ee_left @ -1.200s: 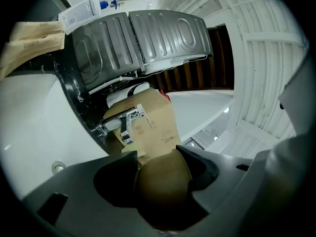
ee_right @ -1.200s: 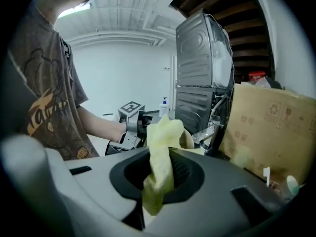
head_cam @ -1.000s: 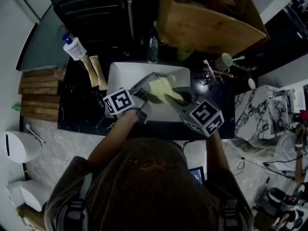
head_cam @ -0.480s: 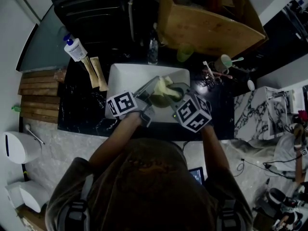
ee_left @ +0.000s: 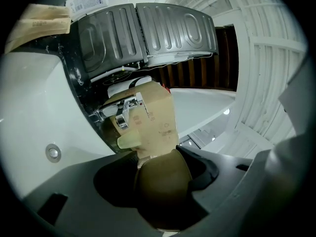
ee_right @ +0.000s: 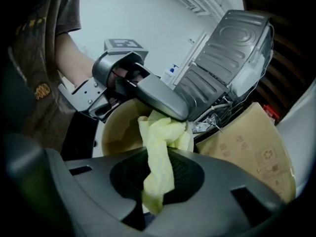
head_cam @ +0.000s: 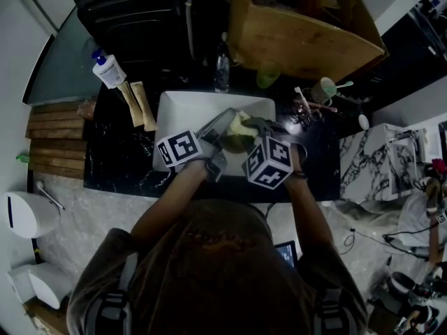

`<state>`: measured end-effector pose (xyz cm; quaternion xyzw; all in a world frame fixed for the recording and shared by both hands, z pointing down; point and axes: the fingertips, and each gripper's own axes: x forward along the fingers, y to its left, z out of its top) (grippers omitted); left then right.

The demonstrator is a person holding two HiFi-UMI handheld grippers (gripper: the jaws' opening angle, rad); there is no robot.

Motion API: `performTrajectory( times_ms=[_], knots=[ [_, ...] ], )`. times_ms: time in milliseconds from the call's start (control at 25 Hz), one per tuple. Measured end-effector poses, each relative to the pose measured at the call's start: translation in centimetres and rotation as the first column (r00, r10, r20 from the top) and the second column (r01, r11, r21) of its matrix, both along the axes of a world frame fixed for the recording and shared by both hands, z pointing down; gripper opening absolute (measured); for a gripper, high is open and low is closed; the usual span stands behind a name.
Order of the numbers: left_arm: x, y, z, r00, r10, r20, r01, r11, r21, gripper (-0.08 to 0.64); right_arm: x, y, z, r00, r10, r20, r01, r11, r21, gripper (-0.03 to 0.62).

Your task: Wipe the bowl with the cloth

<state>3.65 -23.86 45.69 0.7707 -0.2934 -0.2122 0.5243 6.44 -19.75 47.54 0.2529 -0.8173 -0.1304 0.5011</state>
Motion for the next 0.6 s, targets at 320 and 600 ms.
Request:
performTrajectory(
  times_ms=[320, 600],
  knots=[
    [-0.1, -0.3, 0.5, 1.0, 0.005, 0.028, -0.004, 1.0, -0.01, 0.252, -0.1, 0.3, 1.3, 1.0, 0.001, -0.025, -0.003, 0.998, -0.069, 0.038],
    [-0.1, -0.7, 1.3, 0.999, 0.0, 0.045, 0.002, 1.0, -0.031, 0.252, -0.2, 0.3, 2.5, 0.999, 0.044, 0.008, -0.042, 0.987, -0.158, 0.037]
  ],
)
